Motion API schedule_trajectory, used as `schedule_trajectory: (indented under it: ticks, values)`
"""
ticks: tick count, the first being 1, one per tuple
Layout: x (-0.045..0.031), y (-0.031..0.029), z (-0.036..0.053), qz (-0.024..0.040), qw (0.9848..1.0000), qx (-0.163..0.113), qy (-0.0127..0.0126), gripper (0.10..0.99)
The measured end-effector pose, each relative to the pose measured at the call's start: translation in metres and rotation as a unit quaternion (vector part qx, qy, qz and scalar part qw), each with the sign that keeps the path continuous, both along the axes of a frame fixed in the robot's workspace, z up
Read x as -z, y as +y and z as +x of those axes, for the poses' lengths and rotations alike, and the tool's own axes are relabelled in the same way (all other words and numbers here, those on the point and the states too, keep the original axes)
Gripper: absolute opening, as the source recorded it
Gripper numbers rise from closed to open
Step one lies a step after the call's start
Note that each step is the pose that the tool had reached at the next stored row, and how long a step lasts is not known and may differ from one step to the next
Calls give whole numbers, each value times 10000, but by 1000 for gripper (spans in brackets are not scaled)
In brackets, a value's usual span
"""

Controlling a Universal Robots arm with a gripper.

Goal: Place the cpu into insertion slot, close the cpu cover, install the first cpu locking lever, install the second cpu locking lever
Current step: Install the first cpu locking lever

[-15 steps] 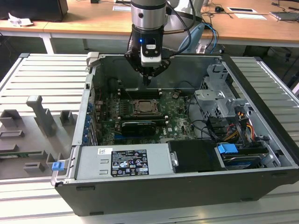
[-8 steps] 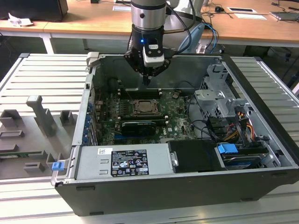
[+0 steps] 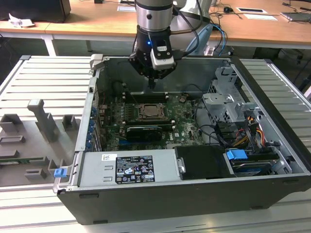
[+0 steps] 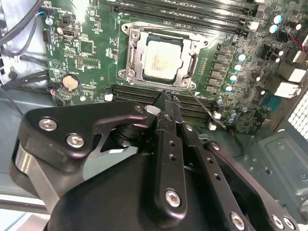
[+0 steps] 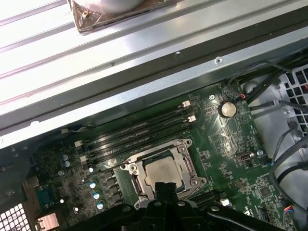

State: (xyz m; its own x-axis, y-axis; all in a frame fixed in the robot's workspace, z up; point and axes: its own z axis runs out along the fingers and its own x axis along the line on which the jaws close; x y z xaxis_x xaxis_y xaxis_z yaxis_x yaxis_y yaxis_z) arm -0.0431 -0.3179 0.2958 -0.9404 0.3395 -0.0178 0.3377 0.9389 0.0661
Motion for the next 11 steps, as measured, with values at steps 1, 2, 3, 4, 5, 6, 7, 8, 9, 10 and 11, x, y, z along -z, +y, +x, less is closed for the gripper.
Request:
schedule_trajectory:
  ticks: [1,2,3,4,5,6,7,8,9,10,11]
  values:
    - [0,0,-2,0,10000,-68,0,106]
    - [0,0,-3,0,9999,-128,0,106]
    - [0,0,-4,0,9999,-165,0,106]
    - [0,0,-6,0,9998,-202,0,106]
    - [1,0,-7,0,9997,-237,0,106]
    - [0,0,-7,-1,9996,-290,0,106]
    - [1,0,-7,0,9993,-373,0,106]
    - [1,0,-7,-1,9989,-463,0,106]
    - [2,0,-7,-1,9984,-571,0,106]
    - [2,0,-8,-1,9980,-627,0,106]
    - [2,0,-8,-1,9976,-688,0,106]
